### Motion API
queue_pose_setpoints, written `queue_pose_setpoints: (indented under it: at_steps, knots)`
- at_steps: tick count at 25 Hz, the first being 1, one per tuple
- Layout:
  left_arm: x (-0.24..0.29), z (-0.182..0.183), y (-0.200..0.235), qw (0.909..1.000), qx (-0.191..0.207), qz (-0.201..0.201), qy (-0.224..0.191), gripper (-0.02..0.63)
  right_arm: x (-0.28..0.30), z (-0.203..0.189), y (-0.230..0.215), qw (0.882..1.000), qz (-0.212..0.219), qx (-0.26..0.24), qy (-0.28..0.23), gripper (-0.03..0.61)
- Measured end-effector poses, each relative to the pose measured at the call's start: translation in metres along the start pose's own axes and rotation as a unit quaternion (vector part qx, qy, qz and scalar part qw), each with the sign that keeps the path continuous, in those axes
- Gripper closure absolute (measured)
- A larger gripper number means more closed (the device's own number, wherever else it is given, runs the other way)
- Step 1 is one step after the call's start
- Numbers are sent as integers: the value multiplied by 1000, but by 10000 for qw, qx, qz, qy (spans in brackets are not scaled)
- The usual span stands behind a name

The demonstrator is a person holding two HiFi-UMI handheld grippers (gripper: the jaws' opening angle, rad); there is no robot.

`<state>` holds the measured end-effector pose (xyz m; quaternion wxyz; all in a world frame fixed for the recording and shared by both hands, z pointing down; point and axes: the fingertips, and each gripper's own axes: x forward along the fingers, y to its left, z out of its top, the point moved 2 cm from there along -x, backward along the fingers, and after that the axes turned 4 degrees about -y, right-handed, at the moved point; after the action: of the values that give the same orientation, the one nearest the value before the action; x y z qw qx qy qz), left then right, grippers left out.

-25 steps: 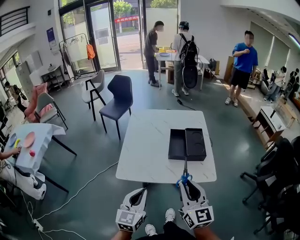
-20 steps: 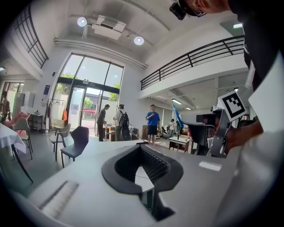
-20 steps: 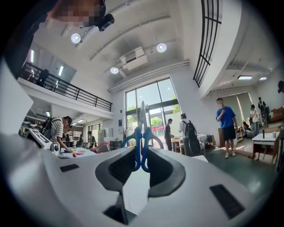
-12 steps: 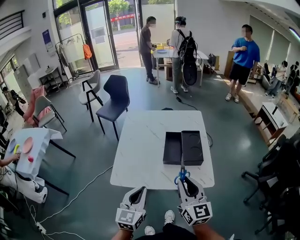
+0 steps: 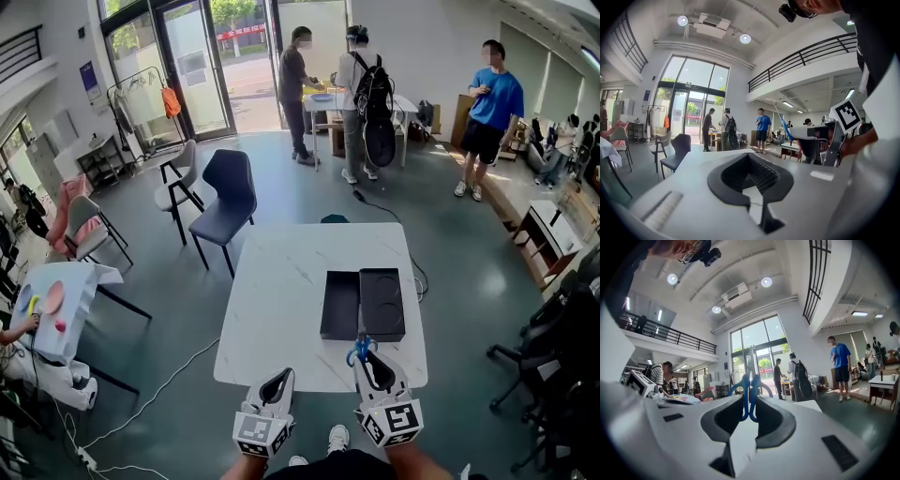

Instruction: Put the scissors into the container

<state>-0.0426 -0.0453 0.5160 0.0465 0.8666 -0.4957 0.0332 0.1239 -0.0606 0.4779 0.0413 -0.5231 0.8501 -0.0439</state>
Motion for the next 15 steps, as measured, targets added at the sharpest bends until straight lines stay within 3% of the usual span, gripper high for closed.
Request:
queue_pose_setpoints:
  at_steps: [8, 15]
  knots:
    - [31, 4, 9, 9997, 214, 107, 11, 604, 23, -2, -21, 9999, 121, 71, 27, 492]
    - [53, 6, 19, 9995, 88, 310, -26, 604, 39, 3, -37, 9998, 198, 76, 66, 492]
